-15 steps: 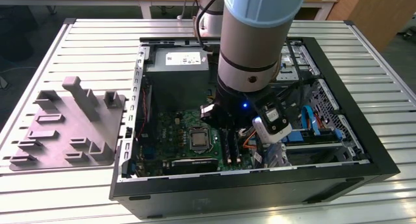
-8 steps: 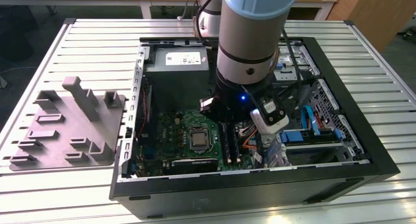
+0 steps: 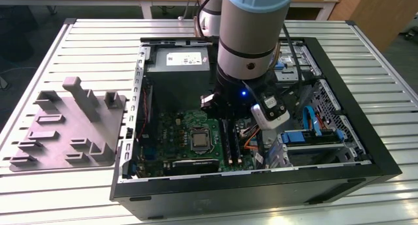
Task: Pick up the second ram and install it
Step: 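Press down the second ram until it locks into place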
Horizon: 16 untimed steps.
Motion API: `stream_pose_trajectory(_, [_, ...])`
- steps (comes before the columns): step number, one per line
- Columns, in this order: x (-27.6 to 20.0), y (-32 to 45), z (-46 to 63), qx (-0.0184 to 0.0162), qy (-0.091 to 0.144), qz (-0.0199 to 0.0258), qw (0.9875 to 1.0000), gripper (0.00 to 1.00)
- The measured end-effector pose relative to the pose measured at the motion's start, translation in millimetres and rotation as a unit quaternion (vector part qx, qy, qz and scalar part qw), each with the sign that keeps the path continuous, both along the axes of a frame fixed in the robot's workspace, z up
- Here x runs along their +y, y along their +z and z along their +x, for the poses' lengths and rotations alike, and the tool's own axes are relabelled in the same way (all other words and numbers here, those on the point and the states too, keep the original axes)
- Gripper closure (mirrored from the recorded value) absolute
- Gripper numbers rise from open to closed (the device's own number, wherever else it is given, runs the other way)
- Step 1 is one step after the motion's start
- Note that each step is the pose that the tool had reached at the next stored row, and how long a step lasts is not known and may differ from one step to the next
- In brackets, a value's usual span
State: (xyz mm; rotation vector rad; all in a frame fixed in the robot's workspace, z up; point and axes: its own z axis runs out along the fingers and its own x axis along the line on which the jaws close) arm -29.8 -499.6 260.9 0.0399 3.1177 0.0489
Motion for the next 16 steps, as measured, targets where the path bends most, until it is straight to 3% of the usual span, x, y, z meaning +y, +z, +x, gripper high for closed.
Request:
stream_pose_trajectory(5, [0.3,7.6,0.0,0.0,0.0,0.0,1.0,0.9])
stream_pose_trajectory(16, [0.3,7.7,0.0,0.0,0.0,0.0,1.0,0.9])
